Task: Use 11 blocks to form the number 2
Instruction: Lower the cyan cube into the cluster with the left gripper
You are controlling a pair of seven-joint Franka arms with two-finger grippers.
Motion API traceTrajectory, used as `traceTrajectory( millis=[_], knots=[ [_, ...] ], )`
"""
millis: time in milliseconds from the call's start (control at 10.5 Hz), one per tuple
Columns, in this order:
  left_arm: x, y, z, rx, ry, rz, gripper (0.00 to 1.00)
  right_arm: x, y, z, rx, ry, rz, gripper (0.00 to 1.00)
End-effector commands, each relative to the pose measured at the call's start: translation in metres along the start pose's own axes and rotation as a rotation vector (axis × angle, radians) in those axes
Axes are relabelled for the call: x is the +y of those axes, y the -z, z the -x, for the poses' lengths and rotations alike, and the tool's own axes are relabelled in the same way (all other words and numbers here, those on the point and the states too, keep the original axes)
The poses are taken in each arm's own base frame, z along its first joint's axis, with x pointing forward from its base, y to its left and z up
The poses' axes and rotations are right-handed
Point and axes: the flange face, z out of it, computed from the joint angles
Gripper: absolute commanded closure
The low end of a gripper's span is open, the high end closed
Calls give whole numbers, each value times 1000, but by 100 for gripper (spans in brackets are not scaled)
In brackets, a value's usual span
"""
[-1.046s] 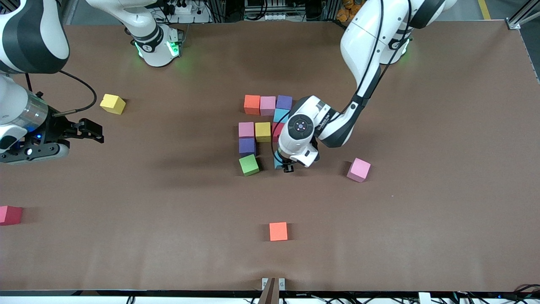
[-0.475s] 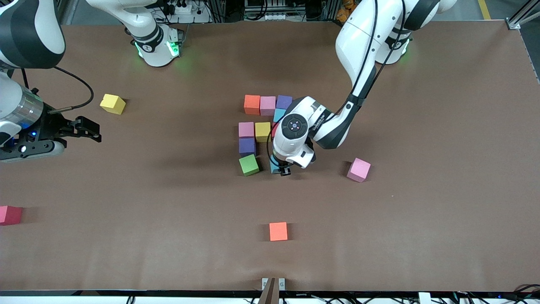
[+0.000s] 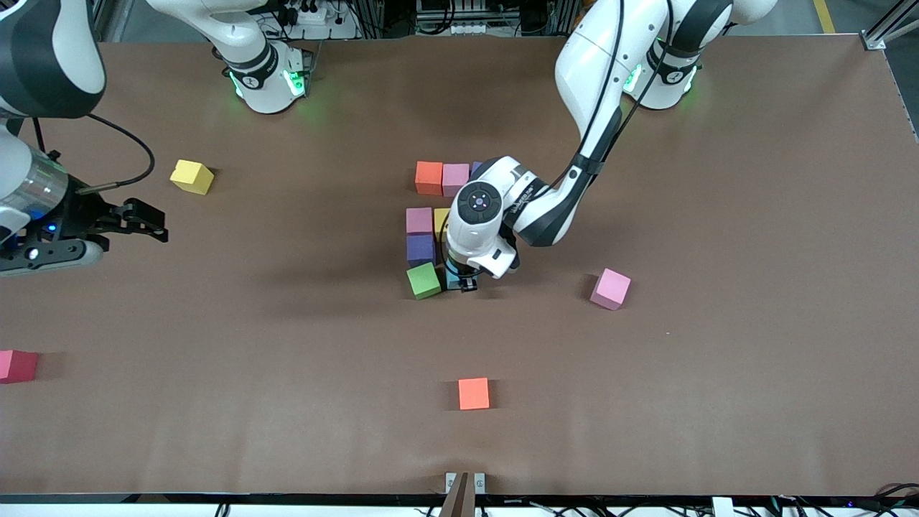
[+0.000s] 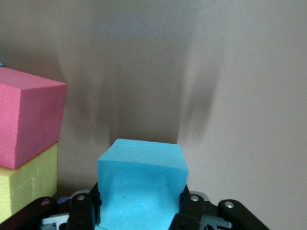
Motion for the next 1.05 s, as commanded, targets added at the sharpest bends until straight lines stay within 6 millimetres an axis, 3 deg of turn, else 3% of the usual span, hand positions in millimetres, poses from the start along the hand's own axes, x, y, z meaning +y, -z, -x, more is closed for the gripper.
traceTrajectory(
  millis=[0, 951],
  knots=[
    [7, 0, 8, -1, -11, 20, 100, 13, -1, 0, -6, -12, -12, 0],
    [4, -13, 20, -30, -82, 78, 100, 11, -1, -1, -2, -8, -12, 0]
  ],
)
